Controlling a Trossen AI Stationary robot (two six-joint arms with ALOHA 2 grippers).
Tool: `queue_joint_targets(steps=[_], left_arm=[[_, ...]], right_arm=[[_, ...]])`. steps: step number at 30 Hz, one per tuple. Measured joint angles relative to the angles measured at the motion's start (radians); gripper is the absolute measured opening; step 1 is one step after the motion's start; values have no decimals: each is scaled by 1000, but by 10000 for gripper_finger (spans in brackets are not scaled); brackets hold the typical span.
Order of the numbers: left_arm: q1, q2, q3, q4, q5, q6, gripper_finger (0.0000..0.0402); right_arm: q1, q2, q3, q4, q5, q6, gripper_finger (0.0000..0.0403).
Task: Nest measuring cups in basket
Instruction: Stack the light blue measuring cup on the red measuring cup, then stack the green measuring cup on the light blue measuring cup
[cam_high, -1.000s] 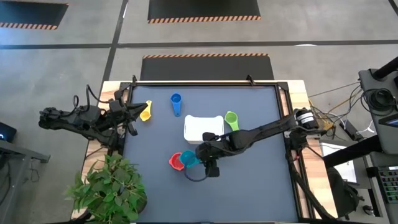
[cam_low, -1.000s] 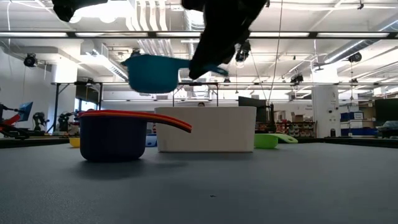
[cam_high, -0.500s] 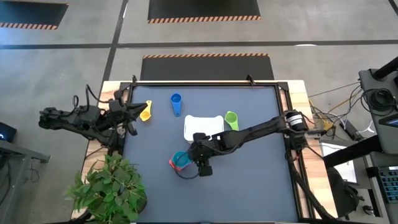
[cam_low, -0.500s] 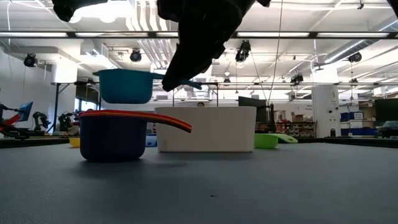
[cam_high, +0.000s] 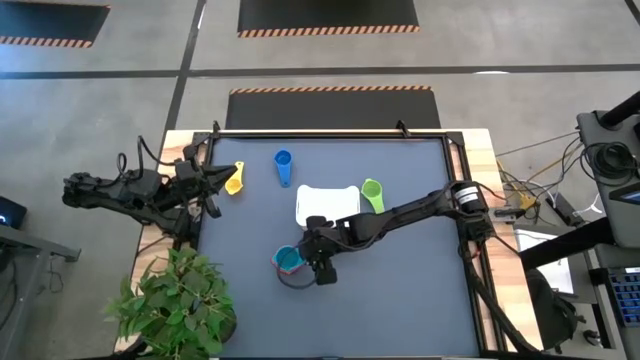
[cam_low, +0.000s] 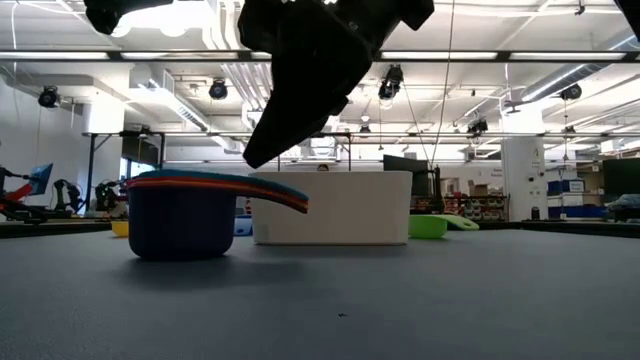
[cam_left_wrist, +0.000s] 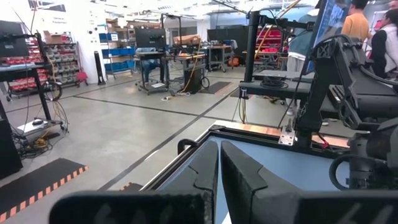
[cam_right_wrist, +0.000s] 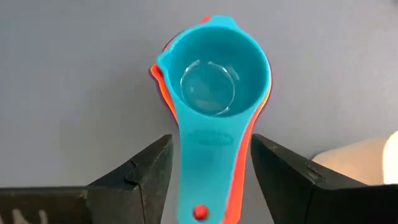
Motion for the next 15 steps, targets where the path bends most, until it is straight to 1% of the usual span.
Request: queue_joint_targets(steps=[7,15], left_arm=[[0,0,0,0,0,5,0],[0,0,0,0,0,5,0]], right_arm=[[-5,0,1,1,0,-10,215],[-6,-27,60,-96,8,-35,215]])
